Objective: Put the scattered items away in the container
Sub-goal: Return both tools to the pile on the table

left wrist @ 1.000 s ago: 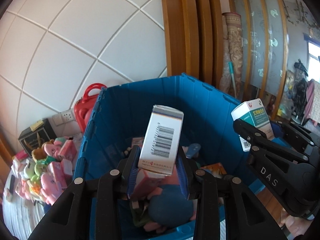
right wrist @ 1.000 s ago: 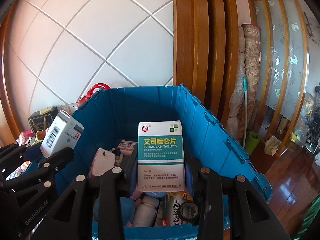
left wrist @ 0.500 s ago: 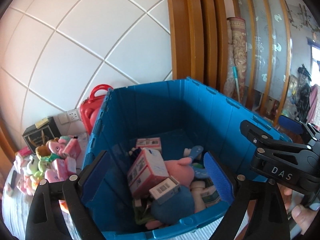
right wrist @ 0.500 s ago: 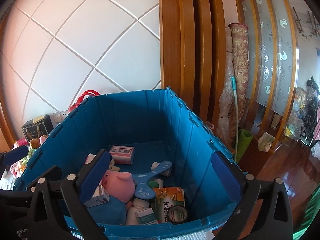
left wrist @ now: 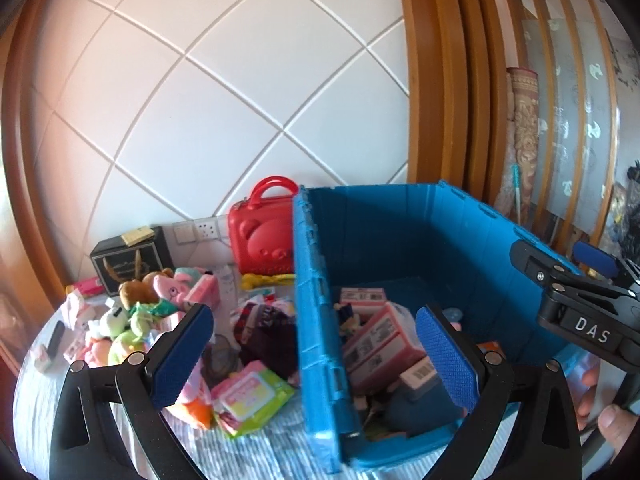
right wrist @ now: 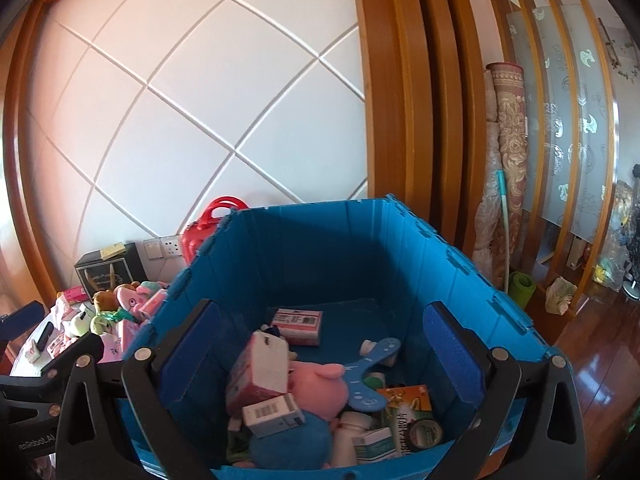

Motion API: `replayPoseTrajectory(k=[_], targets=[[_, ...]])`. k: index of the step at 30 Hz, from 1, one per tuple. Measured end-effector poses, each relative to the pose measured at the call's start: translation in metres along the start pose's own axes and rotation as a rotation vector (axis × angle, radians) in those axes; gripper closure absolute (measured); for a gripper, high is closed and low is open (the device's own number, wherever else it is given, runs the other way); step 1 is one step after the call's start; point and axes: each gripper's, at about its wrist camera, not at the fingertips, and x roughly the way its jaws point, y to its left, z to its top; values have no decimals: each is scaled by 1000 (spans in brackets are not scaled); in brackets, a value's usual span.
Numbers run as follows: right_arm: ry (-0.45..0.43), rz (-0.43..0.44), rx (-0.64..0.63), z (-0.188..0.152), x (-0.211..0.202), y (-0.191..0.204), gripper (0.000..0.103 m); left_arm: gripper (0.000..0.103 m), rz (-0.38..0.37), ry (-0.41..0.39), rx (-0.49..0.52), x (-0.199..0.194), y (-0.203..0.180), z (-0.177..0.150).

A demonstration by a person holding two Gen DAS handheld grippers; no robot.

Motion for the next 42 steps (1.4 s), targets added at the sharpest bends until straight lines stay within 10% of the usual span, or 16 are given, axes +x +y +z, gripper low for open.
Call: replayPoseTrajectory(k=[10,19,42], targets=[[-19,134,-81,-11,-10,183,0,0,176,113,-78,17,208,-54],[202,202,-128,-77,48,312,0,0,269,324,-131,56,366,-121],[548,221,-32,-179,168,314,0,4,112,483,-35,209,316,-146]])
